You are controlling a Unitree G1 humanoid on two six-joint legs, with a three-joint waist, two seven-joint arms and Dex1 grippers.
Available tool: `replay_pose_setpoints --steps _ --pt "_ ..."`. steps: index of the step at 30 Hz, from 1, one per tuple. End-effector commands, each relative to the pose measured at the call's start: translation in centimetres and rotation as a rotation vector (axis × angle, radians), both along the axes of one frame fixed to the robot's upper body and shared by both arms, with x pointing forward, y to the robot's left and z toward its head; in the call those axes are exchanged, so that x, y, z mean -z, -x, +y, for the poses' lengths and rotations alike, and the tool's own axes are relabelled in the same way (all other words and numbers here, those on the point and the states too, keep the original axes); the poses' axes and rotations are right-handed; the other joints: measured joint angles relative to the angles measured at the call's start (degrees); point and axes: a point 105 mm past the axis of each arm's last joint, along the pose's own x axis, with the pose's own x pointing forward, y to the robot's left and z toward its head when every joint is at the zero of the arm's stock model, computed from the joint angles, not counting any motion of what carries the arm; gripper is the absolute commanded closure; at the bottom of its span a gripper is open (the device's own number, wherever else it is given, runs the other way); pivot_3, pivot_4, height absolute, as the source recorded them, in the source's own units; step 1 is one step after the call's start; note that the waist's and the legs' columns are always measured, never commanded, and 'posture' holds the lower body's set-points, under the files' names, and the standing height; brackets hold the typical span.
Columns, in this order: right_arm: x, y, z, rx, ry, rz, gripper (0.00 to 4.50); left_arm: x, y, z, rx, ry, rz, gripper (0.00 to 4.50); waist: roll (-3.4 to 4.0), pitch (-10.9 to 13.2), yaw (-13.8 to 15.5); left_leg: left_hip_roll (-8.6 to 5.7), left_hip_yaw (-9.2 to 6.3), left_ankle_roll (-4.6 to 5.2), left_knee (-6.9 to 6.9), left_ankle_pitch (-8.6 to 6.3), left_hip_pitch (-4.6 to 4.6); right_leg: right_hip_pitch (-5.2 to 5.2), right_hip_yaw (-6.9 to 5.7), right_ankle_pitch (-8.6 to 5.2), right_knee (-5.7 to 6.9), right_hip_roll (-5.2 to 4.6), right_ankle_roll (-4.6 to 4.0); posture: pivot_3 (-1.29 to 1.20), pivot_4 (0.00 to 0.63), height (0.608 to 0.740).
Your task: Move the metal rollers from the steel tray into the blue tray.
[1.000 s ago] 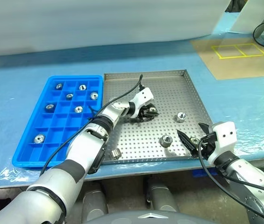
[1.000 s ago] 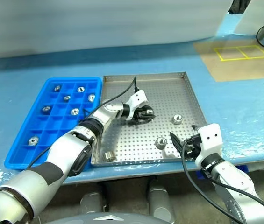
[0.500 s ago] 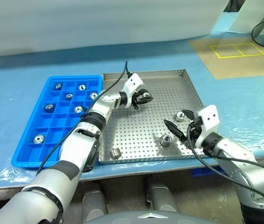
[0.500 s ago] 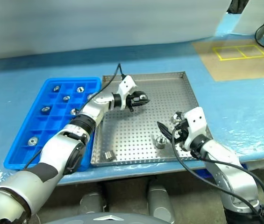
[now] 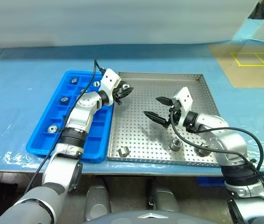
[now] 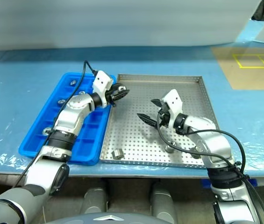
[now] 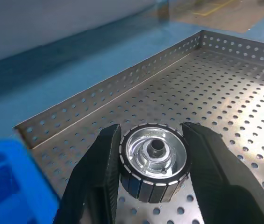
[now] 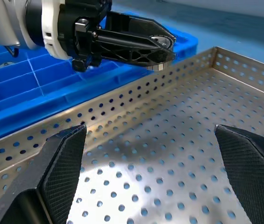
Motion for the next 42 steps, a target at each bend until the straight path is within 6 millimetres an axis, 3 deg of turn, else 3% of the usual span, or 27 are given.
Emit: replay_pose_setpoints --steps 1,6,16,30,42 --pt "-0.8 -0.6 1.3 -0.084 0.000 -0.048 0.00 -3.2 0.6 1.5 -0.083 0.049 -0.096 2.80 0.00 0.0 0.7 0.01 0.00 -0.03 -0.02 0.02 -0.02 -0.03 -0.01 0.00 0.01 0.01 0.00 0.15 0.150 0.740" --pt "-1.2 -1.3 2.7 -0.169 0.004 -0.063 0.00 -3.3 2.0 4.0 -0.246 0.085 -0.115 2.80 0.01 0.0 1.9 0.02 -0.04 -0.05 -0.03 0.03 -0.16 -0.12 -0.07 0.00 -0.02 -0.01 0.00 0.21 0.150 0.740" --pt "-0.9 -1.5 3.1 -0.232 0.040 -0.060 0.00 -0.9 4.1 8.3 -0.549 0.163 -0.061 2.80 0.00 0.0 3.6 0.04 -0.12 -0.11 0.00 0.06 -0.41 -0.35 -0.14 -0.01 0.01 0.00 0.00 0.25 0.150 0.740" --pt "-0.1 -0.9 2.7 -0.225 0.050 -0.043 0.00 1.2 4.4 10.0 -0.765 0.149 0.004 2.80 0.00 0.0 4.3 0.06 -0.13 -0.17 -0.01 0.10 -0.46 -0.44 -0.14 -0.01 0.01 0.02 0.01 0.23 0.150 0.740" --pt "0.2 -0.9 2.5 -0.212 0.054 -0.040 0.00 3.1 6.5 10.2 -0.833 0.162 0.093 2.80 0.00 0.0 4.3 0.08 -0.13 -0.17 -0.03 0.09 -0.49 -0.47 -0.14 -0.01 -0.02 0.03 0.02 0.22 0.150 0.740"
